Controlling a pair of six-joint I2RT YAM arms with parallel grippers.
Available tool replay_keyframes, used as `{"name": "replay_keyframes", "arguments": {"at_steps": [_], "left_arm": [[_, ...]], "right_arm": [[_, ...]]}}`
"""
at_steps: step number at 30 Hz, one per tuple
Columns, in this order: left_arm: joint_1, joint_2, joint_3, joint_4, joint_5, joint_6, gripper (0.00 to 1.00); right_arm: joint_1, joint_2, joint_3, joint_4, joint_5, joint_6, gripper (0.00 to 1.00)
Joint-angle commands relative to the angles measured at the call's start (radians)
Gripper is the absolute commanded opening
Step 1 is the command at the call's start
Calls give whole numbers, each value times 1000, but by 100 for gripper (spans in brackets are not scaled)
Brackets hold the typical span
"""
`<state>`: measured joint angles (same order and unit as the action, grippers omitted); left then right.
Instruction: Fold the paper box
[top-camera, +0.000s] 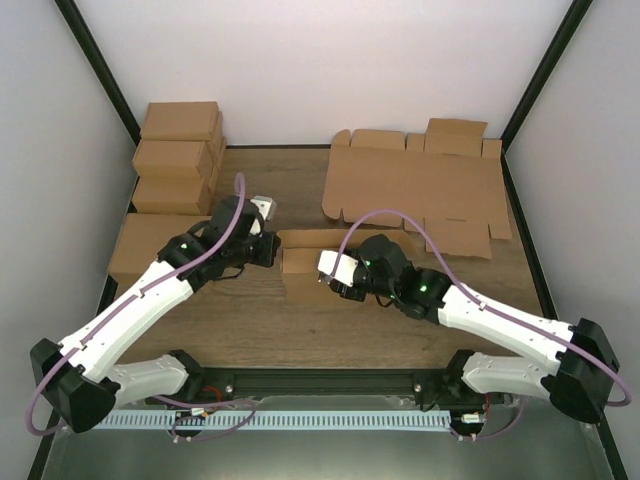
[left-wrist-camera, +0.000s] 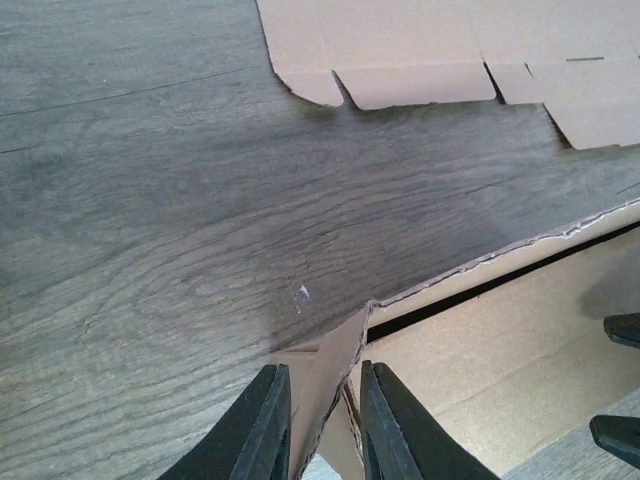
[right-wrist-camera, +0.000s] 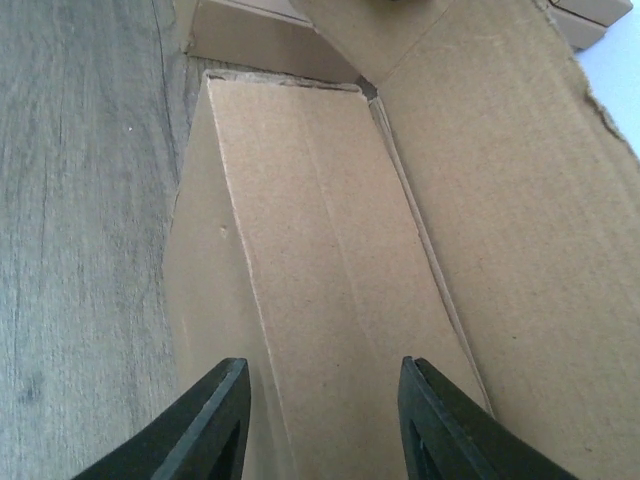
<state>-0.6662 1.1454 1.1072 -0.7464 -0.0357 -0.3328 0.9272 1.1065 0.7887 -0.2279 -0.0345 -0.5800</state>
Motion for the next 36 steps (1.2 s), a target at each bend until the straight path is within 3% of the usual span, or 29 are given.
{"name": "replay_keyframes", "arguments": {"at_steps": [1,12,26,36], "left_arm": [[-2,12,30,-6,16,-4,20],[-4,-3,-4,30,117,-149,4],[-13,-56,-131,112,117,-240,4],[-62,-68,-186,142,26,-267,4]], "right_arm": [[10,18,5,34,28,-1,41],[33,44,3,51,43,65,30],[61,66,12,58,67,122,30],[67,61,14,50,71,144,30]]}}
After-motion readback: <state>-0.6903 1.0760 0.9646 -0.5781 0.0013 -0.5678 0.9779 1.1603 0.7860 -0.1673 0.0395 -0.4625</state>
